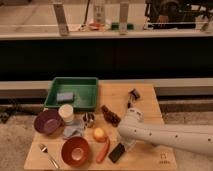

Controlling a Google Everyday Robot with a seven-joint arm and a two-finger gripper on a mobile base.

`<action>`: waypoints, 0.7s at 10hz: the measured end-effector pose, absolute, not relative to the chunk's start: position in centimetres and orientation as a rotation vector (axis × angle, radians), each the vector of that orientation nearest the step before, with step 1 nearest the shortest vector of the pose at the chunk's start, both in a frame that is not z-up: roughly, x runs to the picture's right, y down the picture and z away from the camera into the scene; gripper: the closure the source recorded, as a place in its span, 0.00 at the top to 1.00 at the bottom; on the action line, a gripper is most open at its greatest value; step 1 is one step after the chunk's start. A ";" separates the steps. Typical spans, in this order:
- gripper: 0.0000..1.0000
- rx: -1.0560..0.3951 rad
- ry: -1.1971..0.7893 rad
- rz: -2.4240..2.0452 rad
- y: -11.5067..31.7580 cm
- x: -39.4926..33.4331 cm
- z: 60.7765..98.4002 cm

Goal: Place eraser in purple bowl

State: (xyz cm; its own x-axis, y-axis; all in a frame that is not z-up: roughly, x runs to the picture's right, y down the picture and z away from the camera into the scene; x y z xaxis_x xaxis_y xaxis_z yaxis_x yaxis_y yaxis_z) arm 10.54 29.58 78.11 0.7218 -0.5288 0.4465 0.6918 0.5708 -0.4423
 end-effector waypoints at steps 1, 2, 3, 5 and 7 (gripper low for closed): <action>0.26 -0.639 -0.280 -0.725 29.6 10.5 78.2; 0.19 -0.639 -0.283 -0.721 29.6 10.6 78.3; 0.12 -0.638 -0.285 -0.718 29.5 10.6 78.3; 0.00 -0.632 -0.291 -0.711 29.4 10.9 78.3; 0.00 -0.616 -0.322 -0.684 28.6 11.4 77.8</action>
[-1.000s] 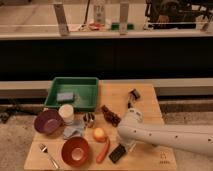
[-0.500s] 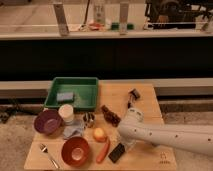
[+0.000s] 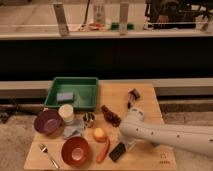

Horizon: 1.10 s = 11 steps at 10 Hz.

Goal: Place eraser in purple bowl

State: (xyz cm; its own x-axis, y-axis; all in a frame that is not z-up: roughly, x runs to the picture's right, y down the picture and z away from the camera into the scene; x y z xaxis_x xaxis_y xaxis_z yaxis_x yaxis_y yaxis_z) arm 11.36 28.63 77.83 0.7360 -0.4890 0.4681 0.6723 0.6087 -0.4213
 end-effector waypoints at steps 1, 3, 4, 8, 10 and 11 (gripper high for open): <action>0.00 -0.594 -0.346 -0.668 27.6 11.7 76.9; 0.00 -0.542 -0.375 -0.654 25.4 11.7 74.8; 0.00 -0.510 -0.392 -0.640 24.1 12.0 73.3; 0.00 -0.393 -0.459 -0.633 20.7 11.0 69.4; 0.00 -0.353 -0.494 -0.646 20.2 9.2 68.9; 0.00 -0.334 -0.513 -0.664 19.8 7.8 68.7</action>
State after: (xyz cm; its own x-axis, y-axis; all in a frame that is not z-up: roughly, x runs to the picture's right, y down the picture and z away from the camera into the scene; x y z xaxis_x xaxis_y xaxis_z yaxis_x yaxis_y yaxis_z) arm 7.75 19.83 68.71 0.6713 -0.4973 0.5496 0.6573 0.7421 -0.1313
